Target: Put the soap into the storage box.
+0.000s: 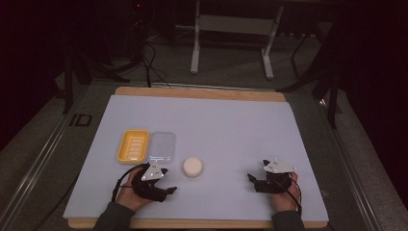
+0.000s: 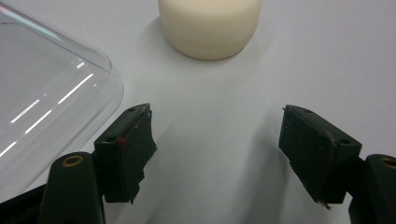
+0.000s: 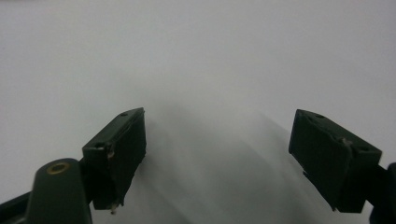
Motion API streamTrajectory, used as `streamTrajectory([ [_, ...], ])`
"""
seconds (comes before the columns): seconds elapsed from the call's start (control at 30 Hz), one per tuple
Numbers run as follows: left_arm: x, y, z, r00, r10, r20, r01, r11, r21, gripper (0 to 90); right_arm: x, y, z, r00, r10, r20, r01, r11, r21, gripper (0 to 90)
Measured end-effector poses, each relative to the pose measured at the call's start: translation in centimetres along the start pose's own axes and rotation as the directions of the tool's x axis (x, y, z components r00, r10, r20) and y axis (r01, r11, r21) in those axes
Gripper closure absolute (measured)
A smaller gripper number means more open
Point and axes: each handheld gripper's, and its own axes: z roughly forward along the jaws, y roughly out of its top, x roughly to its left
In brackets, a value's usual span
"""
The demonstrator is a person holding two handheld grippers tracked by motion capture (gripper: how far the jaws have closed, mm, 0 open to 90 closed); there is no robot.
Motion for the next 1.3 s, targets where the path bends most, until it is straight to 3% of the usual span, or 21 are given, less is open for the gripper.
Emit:
streamTrajectory([
  [0.43,0.0,0.1,0.0,1.0,0.005,0.0,-0.005,1.0,-0.007,26.5,0.0,0.0,-0.1,1.0,0.006,0.004,-0.006,1.0,-0.009,18.7],
  [0.73,0.1,1.1,-0.4,0.9997,0.022,0.009,-0.022,0.9996,-0.015,26.5,-0.3,-0.2,-0.4,0.9992,0.039,-0.007,-0.039,0.998,-0.044,18.7],
  [1.07,0.6,2.2,-0.6,0.999,0.044,-0.005,-0.044,0.9989,0.019,26.3,-0.4,-0.2,-0.4,0.9989,0.042,-0.02,-0.043,0.998,-0.046,18.7],
  [1.3,0.9,3.4,-0.4,0.9979,0.062,0.02,-0.062,0.9974,0.036,23.4,-0.2,-0.2,-0.4,0.9995,0.027,-0.019,-0.027,0.999,-0.04,18.7],
])
